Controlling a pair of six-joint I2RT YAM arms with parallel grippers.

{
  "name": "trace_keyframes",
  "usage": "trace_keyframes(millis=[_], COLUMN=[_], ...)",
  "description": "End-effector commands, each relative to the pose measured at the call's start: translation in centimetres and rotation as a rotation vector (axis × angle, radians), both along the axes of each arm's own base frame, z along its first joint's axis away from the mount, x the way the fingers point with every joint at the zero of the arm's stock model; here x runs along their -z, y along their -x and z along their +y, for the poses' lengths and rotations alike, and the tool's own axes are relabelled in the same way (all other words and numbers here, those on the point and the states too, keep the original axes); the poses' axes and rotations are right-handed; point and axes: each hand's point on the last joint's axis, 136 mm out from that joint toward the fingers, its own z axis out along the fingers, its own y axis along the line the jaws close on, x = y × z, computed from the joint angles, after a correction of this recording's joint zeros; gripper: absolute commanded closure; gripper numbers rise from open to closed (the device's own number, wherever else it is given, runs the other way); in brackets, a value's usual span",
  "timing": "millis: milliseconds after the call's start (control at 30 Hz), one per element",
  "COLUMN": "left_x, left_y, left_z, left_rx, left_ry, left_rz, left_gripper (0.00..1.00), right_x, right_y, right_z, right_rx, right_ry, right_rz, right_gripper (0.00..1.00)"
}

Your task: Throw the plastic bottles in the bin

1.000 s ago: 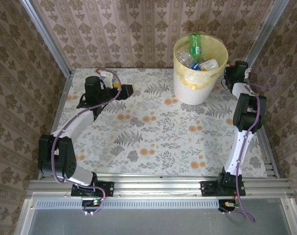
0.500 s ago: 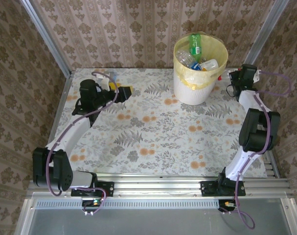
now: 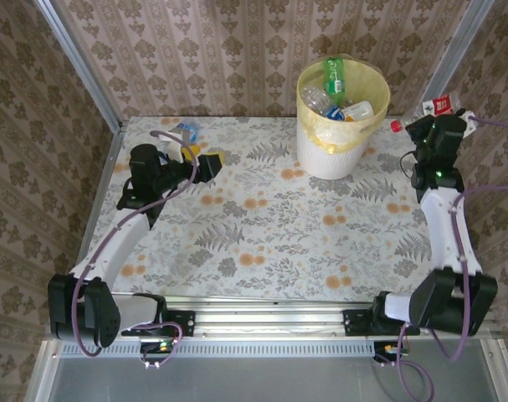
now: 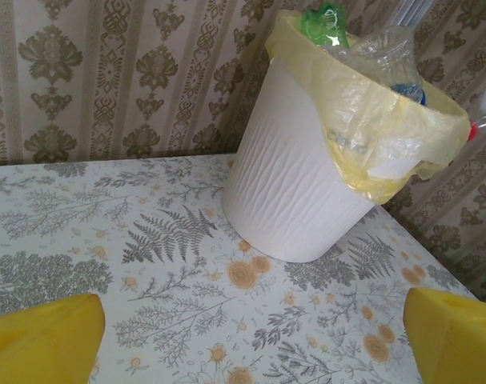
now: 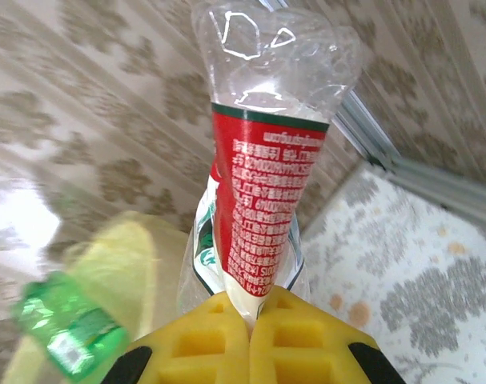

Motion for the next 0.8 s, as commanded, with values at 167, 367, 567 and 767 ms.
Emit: trace_keyframes(millis=[167, 367, 567, 767], left_x=[-0.1, -0.1, 0.0, 0.2], left_y=[0.9, 1.3, 1.8, 2.2], left_z=[0.9, 1.3, 1.8, 2.4], left_rx=[-0.047, -0.066, -0.086, -0.106], left_ry=[0.003, -0.001, -0.012, -0.032], left_rz=[0.001, -0.004, -0.002, 0.002], left_gripper=[0.04, 0.04, 0.03, 0.03], right_x=[-11.8, -16.4, -17.6, -16.8], right_y=[4.1, 5.4, 5.4, 3.7], right_z=[5.7, 11.4, 13.6, 14.0], right_rx=[-0.114, -0.206, -0.241, -0.264], right_ry=[0.373, 0.593, 0.677, 0.673], right_rz=[-0.277, -0.394, -0.442, -0.401], right_gripper=[1.0, 1.0, 1.0, 1.0])
